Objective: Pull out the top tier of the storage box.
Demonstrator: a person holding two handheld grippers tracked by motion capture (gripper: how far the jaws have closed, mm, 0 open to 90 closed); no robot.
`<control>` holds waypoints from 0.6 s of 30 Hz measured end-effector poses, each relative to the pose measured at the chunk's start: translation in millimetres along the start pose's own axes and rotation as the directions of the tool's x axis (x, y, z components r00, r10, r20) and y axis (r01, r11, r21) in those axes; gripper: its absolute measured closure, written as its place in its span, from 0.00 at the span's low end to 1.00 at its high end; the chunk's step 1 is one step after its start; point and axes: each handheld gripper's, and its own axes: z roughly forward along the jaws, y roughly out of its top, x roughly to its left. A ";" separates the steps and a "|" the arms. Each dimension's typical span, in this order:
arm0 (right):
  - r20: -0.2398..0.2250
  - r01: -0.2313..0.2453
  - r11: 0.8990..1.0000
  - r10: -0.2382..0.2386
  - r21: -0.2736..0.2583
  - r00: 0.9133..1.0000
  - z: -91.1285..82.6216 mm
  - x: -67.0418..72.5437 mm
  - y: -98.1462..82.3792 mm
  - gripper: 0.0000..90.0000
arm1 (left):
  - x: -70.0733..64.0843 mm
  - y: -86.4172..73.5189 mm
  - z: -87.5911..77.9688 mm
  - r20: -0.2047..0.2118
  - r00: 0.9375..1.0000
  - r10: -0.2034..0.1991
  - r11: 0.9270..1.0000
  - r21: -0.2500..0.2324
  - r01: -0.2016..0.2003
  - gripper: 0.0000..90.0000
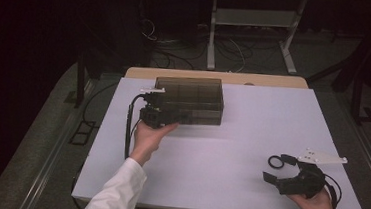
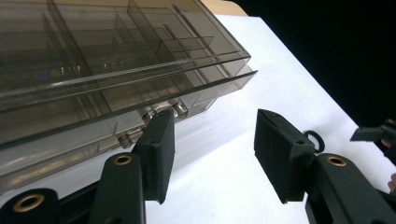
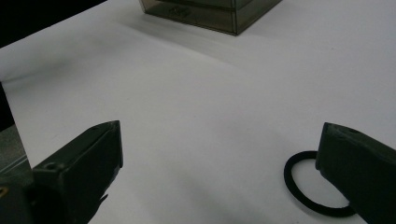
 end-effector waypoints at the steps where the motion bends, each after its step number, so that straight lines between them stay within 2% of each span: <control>1: 0.000 0.000 1.000 0.000 0.000 1.000 0.0 0.0 0.0 0.00 | 0.0 0.0 0.0 0.000 1.000 0.000 1.000 0.000 0.000 0.52; 2: 0.000 0.001 1.000 -0.001 0.000 1.000 0.0 -0.1 0.0 0.00 | -2.0 2.4 -0.8 0.007 1.000 0.027 1.000 0.008 -0.027 0.52; 3: 0.000 0.001 1.000 -0.001 0.000 1.000 0.0 -0.1 0.0 0.00 | -2.0 2.4 -0.8 0.007 1.000 0.027 1.000 0.008 -0.027 0.52; 4: 0.000 0.001 1.000 -0.001 0.001 1.000 0.0 -0.1 -0.1 0.00 | -4.1 5.2 -1.2 0.012 0.998 0.054 0.998 0.020 -0.054 0.52; 5: 0.000 0.001 1.000 -0.001 0.001 1.000 0.0 -0.1 -0.1 0.00 | -4.1 5.2 -1.2 0.012 0.998 0.054 0.998 0.020 -0.054 0.52; 10: -0.001 0.001 1.000 -0.001 0.000 1.000 -0.1 0.0 -0.2 0.00 | -7.3 13.4 -2.2 0.004 0.994 0.107 0.993 0.046 -0.107 0.52; 16: -0.001 0.001 1.000 -0.001 0.001 1.000 -0.1 -0.2 -0.3 0.00 | -10.8 23.2 -4.2 -0.005 0.984 0.178 0.981 0.077 -0.177 0.52; 18: -0.001 0.002 1.000 -0.002 0.000 1.000 -0.2 -0.2 -0.3 0.00 | -11.7 25.6 -4.6 -0.002 0.979 0.205 0.975 0.090 -0.204 0.52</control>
